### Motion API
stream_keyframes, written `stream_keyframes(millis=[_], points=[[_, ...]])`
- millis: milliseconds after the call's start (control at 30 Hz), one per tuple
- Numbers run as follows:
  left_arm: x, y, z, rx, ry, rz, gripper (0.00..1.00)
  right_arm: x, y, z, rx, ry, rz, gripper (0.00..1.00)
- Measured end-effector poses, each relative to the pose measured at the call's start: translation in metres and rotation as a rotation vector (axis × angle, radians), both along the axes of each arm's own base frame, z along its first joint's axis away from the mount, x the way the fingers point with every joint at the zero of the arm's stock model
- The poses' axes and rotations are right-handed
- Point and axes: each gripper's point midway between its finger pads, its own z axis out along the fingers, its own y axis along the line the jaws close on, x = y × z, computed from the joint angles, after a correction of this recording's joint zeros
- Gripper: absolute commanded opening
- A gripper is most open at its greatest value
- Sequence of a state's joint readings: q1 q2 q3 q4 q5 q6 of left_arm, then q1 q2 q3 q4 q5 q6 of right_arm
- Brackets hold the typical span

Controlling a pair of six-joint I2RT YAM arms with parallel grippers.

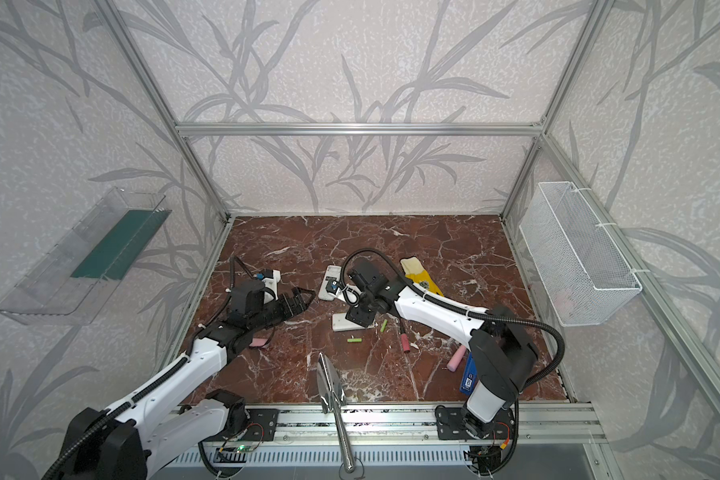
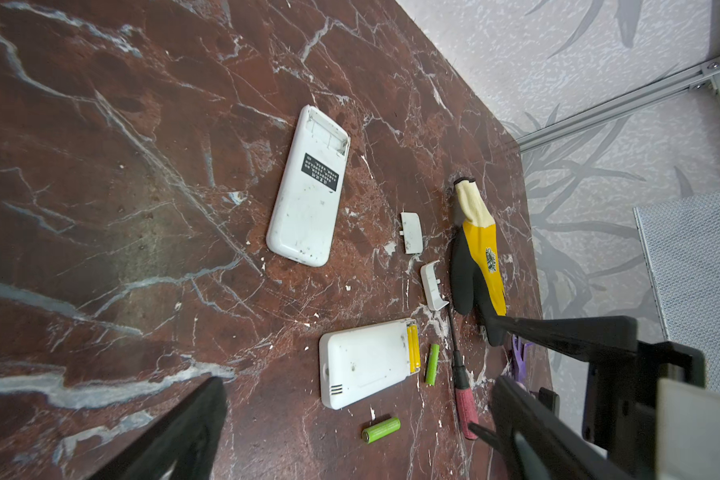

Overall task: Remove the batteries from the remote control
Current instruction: 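Move the right gripper to the red-handled screwdriver and grasp it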

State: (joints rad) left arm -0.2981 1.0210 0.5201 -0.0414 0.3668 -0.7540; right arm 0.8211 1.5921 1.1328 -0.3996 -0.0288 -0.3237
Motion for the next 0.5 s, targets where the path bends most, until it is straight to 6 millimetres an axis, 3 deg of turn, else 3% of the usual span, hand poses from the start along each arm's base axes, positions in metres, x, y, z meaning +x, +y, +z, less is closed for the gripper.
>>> stream_keyframes(millis=[300,500], points=[[0.003,-0.005,0.003,0.03,0.022,-0.043,1.0,-0.014,-0.088,0.0,0.123,0.006,-0.556,0.71],[0.002,-0.014,-0.003,0.03,0.042,-0.072,0.97,-0.036,-0.129,-0.034,0.115,0.094,-0.748,0.69]])
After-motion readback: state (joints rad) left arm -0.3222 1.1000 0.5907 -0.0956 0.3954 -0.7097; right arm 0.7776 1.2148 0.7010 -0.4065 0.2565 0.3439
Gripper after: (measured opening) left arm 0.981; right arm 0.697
